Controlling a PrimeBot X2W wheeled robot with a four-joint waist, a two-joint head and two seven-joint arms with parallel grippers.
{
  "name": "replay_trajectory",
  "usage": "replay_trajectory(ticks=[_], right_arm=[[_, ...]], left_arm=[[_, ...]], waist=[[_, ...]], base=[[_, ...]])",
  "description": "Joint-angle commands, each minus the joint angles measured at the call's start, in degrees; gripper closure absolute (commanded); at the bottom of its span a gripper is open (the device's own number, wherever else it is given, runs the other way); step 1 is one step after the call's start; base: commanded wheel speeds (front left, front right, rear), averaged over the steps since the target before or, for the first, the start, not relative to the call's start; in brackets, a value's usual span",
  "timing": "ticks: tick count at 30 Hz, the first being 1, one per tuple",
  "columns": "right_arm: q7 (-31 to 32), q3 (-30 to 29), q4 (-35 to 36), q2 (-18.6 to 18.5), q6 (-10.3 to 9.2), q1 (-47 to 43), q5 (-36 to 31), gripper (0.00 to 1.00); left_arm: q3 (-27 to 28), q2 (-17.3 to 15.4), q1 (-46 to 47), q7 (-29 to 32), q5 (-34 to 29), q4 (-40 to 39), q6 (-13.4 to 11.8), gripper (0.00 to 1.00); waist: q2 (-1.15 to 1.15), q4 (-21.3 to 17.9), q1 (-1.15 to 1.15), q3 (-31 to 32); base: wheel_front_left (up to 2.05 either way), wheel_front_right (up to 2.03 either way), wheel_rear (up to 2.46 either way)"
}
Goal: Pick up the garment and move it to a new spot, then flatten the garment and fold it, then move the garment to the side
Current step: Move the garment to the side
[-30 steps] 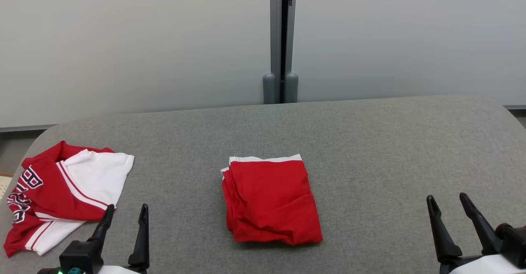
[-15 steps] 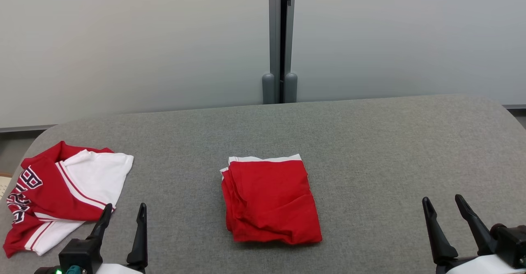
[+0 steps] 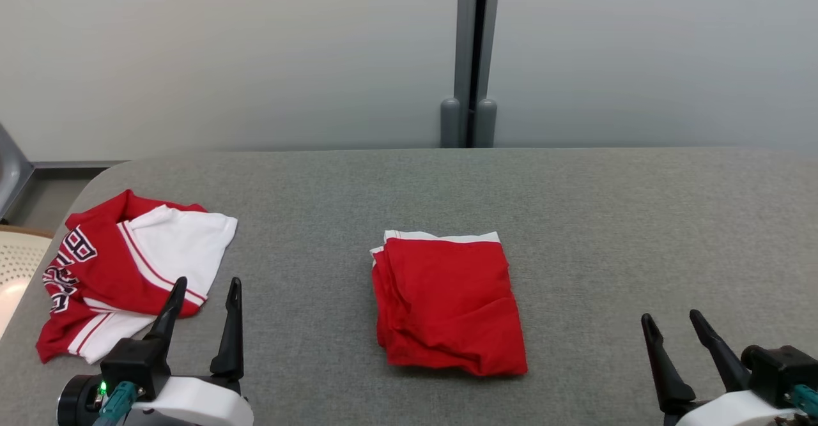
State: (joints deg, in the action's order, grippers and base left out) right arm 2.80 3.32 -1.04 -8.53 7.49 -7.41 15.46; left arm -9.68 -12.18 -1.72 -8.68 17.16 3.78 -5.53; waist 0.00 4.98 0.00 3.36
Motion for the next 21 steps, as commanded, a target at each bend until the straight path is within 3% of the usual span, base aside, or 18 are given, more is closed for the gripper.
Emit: replay_trajectory(ticks=[1, 12, 20, 21], right_arm=[[-0.2, 0.7, -1.1, -0.2, 0.00, 1.1, 0.7, 0.00], [-2.1, 8.3, -18.0, 1.2, 0.00, 13.2, 4.7, 0.00], [-2.3, 11.9, -28.7, 2.1, 0.01, 19.9, 7.6, 0.00], [-1.7, 12.7, -29.9, 2.0, 0.00, 20.3, 7.9, 0.14]], left_arm=[[0.0, -0.1, 1.2, -0.4, 0.0, -0.2, 0.0, 0.00], [-1.6, 2.4, 8.8, -3.3, 0.5, 0.6, 1.3, 0.00], [-2.1, 3.8, 12.2, -5.3, 0.6, 2.4, 2.0, 0.00], [-2.0, 3.9, 12.4, -5.4, 0.5, 2.6, 2.0, 0.00]], waist=[[0.00, 1.8, 0.00, -1.2], [0.00, 8.5, 0.00, -10.4], [0.00, 10.2, 0.00, -14.0], [0.00, 10.1, 0.00, -14.3]], base=[[0.00, 0.00, 0.00], [0.00, 0.00, 0.00], [0.00, 0.00, 0.00], [0.00, 0.00, 0.00]])
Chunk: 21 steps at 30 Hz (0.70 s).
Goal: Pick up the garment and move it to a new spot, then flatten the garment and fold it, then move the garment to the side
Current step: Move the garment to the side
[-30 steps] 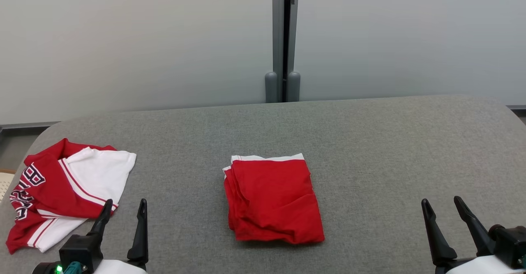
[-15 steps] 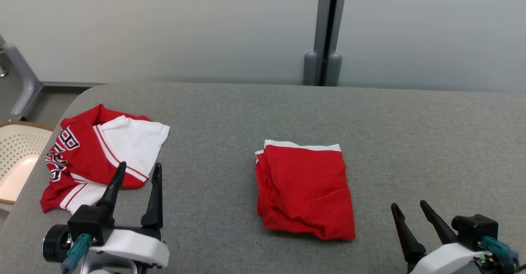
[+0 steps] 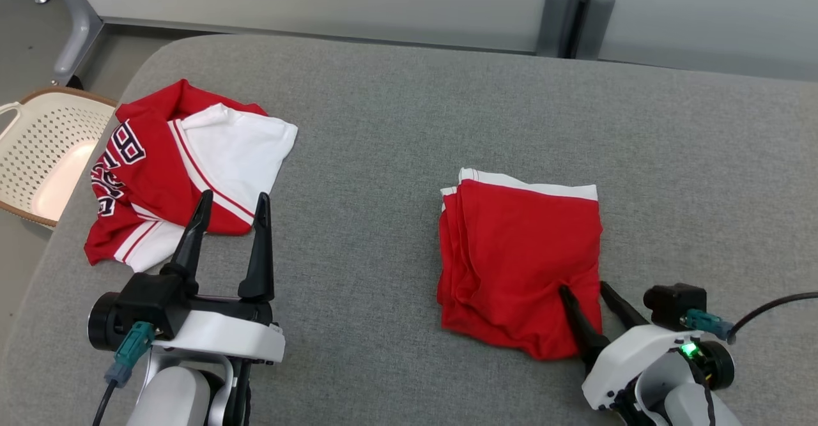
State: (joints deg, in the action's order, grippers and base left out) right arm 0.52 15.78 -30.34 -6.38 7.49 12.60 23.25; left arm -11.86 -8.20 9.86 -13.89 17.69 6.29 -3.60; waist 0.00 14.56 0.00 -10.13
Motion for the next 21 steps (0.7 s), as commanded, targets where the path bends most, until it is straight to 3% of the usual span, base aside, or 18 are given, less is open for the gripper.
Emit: replay_trajectory(ticks=[1, 2, 3, 4, 12, 21], right_arm=[[0.8, 1.1, -1.5, -0.1, 0.00, 0.5, 0.7, 0.49], [0.8, 1.8, -2.2, 0.0, 0.00, 0.7, 1.5, 0.60], [0.6, 2.5, -2.6, -0.2, 0.00, 0.9, 1.9, 0.90], [0.3, 3.2, -2.9, -0.4, 0.00, 1.2, 2.4, 1.00], [-2.6, 7.5, -2.9, -3.4, -0.08, 3.6, 3.4, 1.00], [-4.3, 10.4, 1.3, -9.0, -0.05, 7.7, 2.2, 1.00]], left_arm=[[0.2, 0.0, 1.0, -0.3, 0.0, 0.3, 0.1, 0.00], [0.3, -0.1, 1.2, -0.4, -0.1, 0.4, 0.2, 0.00], [0.4, -0.2, 1.4, -0.6, -0.2, 0.5, 0.2, 0.00], [0.5, -0.3, 1.5, -0.7, -0.3, 0.5, 0.1, 0.00], [1.0, -1.3, 1.1, -0.9, -1.1, -0.8, -0.6, 0.00], [0.0, -2.9, 3.3, 0.4, -2.5, -6.4, -0.6, 0.00]], waist=[[0.00, 0.4, 0.00, -1.0], [0.00, 0.2, 0.00, -1.2], [0.00, -0.1, 0.00, -1.4], [0.00, -0.3, 0.00, -1.5], [0.00, -6.1, 0.00, -1.6], [0.00, -18.4, 0.00, -6.1]], base=[[0.00, 0.00, 0.00], [0.00, 0.00, 0.00], [0.00, 0.00, 0.00], [0.00, 0.00, 0.00], [0.00, 0.00, 0.00], [0.00, 0.00, 0.00]])
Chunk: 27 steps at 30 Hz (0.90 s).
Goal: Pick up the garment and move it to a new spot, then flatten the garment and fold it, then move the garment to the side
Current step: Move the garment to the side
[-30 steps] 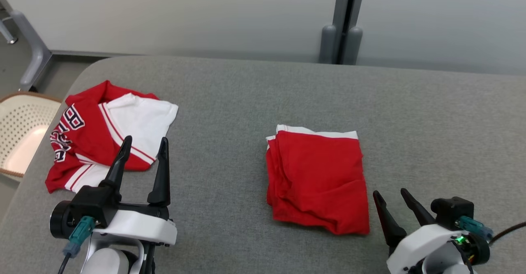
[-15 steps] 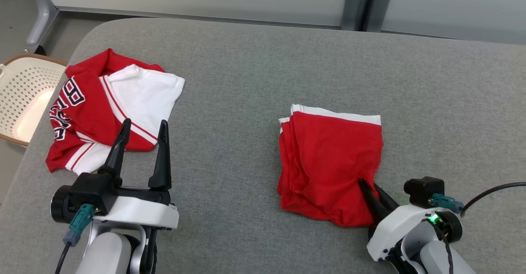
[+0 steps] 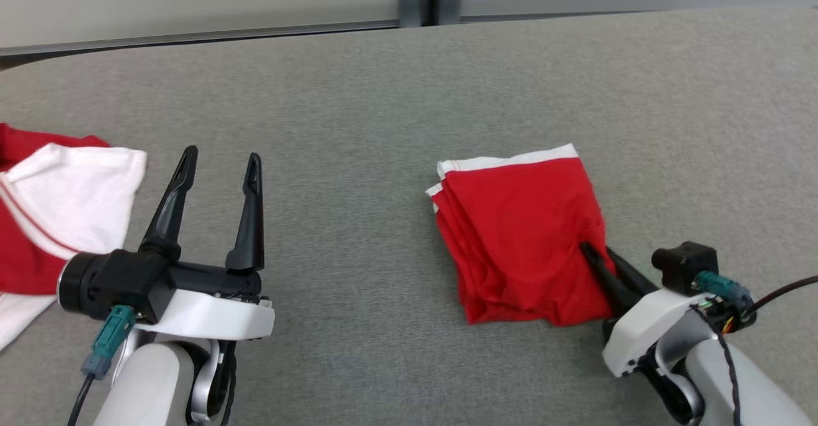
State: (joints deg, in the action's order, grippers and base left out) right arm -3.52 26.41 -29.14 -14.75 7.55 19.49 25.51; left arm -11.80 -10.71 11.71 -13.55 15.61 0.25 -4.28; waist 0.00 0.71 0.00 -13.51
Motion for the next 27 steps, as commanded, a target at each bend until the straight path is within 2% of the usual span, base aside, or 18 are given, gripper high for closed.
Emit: replay_trajectory(ticks=[1, 6, 13, 20, 27], right_arm=[[-0.2, -0.2, 0.2, -1.6, -0.12, 1.5, -0.2, 1.00], [-0.7, -1.5, -0.7, -6.0, -0.12, 5.1, -0.2, 1.00], [-0.9, -4.1, -4.0, -12.7, -0.12, 12.3, -1.6, 1.00], [-1.9, -6.7, -9.2, -20.8, -0.12, 19.1, -2.8, 1.00], [-3.5, -9.1, -13.3, -25.1, -0.12, 22.9, -1.9, 1.00]], left_arm=[[-0.3, -0.7, 1.7, 0.6, -0.8, -1.0, 0.1, 0.00], [-3.0, -1.4, 5.2, 3.2, -2.5, -3.9, 1.5, 0.00], [-7.3, -2.1, 10.9, 7.4, -4.7, -7.8, 4.2, 0.00], [-10.0, -2.2, 15.1, 9.8, -6.3, -10.9, 5.8, 0.00], [-11.4, -2.9, 17.3, 10.8, -7.2, -12.0, 6.7, 0.00]], waist=[[0.00, -5.8, 0.00, -3.5], [0.00, -10.4, 0.00, -7.3], [0.00, -14.5, 0.00, -13.8], [0.00, -14.8, 0.00, -18.8], [0.00, -13.6, 0.00, -21.4]], base=[[0.00, 0.00, 0.00], [0.00, 0.00, 0.00], [0.00, 0.00, 0.00], [0.00, 0.00, 0.00], [0.00, 0.00, 0.00]])
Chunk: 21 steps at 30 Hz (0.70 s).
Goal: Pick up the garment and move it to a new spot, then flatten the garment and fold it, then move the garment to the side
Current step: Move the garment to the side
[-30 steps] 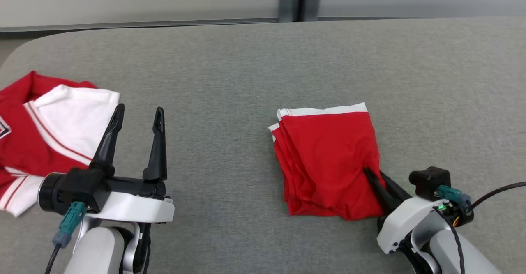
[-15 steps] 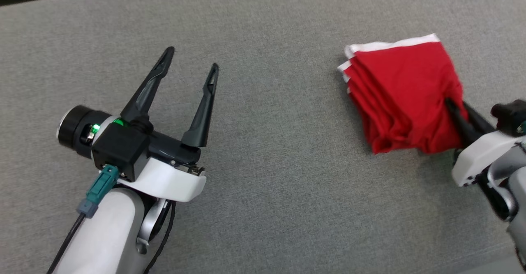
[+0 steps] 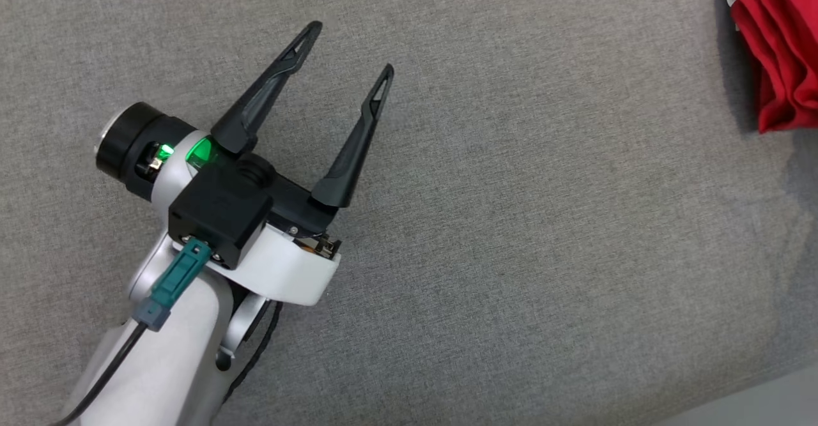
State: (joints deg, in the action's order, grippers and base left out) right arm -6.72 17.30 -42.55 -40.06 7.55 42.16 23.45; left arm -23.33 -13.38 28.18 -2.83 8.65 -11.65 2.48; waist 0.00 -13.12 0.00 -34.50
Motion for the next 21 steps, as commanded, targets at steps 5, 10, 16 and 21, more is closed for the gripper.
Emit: replay_trajectory(ticks=[5, 10, 16, 21], right_arm=[[-1.7, -1.7, -5.0, 1.0, -0.12, 3.6, 0.3, 0.00], [-5.1, -6.2, -11.7, 3.5, -0.12, 5.6, -1.3, 0.00], [-8.5, -11.4, -9.9, 9.8, -0.12, 0.9, 0.4, 0.00], [-8.5, -17.6, 2.3, 15.1, -0.12, -7.8, -0.3, 0.00]], left_arm=[[0.7, -0.9, 1.2, -0.1, -0.1, 0.0, -0.3, 0.00], [1.3, -1.2, 0.4, -0.9, 0.6, 0.8, -0.8, 0.00], [2.5, -1.5, -2.8, -2.2, 2.2, 3.6, -2.1, 0.00], [3.7, -1.6, -5.9, -3.2, 3.4, 5.4, -3.2, 0.00]], waist=[[0.00, 0.4, 0.00, -1.7], [0.00, 0.5, 0.00, -1.2], [0.00, -0.3, 0.00, 3.6], [0.00, -0.4, 0.00, 7.8]], base=[[0.00, 0.00, 0.00], [0.00, 0.00, 0.00], [0.00, 0.00, 0.00], [0.00, 0.00, 0.00]])
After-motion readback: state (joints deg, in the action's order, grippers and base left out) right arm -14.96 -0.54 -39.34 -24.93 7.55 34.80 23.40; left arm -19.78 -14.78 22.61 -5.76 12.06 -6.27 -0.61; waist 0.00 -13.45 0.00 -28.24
